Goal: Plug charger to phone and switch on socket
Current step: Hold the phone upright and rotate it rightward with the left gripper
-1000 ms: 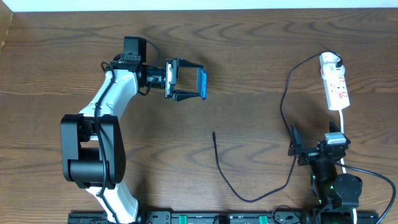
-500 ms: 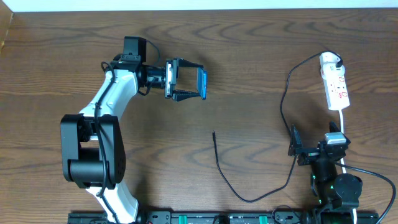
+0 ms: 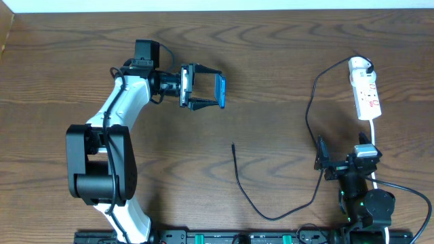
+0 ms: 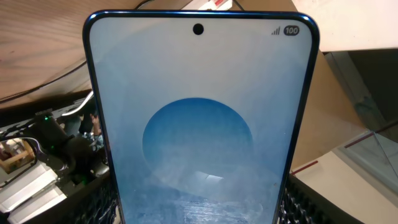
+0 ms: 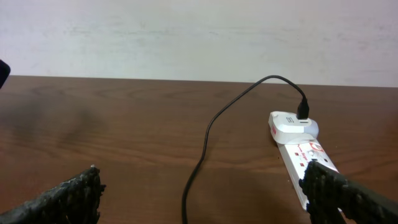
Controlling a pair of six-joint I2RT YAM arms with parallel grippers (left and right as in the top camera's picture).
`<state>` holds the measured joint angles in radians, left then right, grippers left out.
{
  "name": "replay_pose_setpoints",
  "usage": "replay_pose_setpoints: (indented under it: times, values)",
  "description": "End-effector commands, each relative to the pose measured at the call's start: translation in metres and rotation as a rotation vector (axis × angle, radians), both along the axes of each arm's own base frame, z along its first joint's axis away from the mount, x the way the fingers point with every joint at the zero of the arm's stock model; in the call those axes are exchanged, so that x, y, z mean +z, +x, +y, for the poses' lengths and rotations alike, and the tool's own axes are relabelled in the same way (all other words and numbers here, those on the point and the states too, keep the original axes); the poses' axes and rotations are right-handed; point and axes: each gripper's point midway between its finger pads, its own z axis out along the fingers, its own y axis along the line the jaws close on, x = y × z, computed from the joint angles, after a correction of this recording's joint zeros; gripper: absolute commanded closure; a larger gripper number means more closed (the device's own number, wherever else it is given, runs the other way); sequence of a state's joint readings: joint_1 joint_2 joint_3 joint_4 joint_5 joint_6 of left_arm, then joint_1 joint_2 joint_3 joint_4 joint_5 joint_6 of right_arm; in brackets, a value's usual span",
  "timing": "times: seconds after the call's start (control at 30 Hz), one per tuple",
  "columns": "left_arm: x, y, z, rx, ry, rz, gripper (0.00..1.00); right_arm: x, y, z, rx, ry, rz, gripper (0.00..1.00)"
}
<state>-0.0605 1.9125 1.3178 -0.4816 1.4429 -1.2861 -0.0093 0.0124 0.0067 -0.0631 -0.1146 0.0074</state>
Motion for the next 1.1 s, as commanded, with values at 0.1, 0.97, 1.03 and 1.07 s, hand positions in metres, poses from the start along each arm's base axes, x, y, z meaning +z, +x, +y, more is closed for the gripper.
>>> replay_pose_setpoints:
  times: [0.1,0.97,1.03,1.07]
  values:
    - [0.0227,-0.0055,-0.0001,-0.022,-0.057,-0.039,0.93,-0.0003,-0.0004,0.0016,0.005,0.003,0.0,0.01]
    - [0.014,-0.0012,0.0011,-0.007,-0.005,-0.09,0.93,-0.0003,-0.0004,0.0016,0.005,0.003,0.0,0.01]
    - [0.014,-0.0012,0.0011,-0.007,-0.005,-0.091,0.93,-0.0003,-0.0004,0.0016,0.005,0.003,0.0,0.01]
    - [0.014,-0.0012,0.0011,-0.007,-0.005,-0.091,0.93,-0.0003,-0.0004,0.0017,0.006,0.003,0.0,0.01]
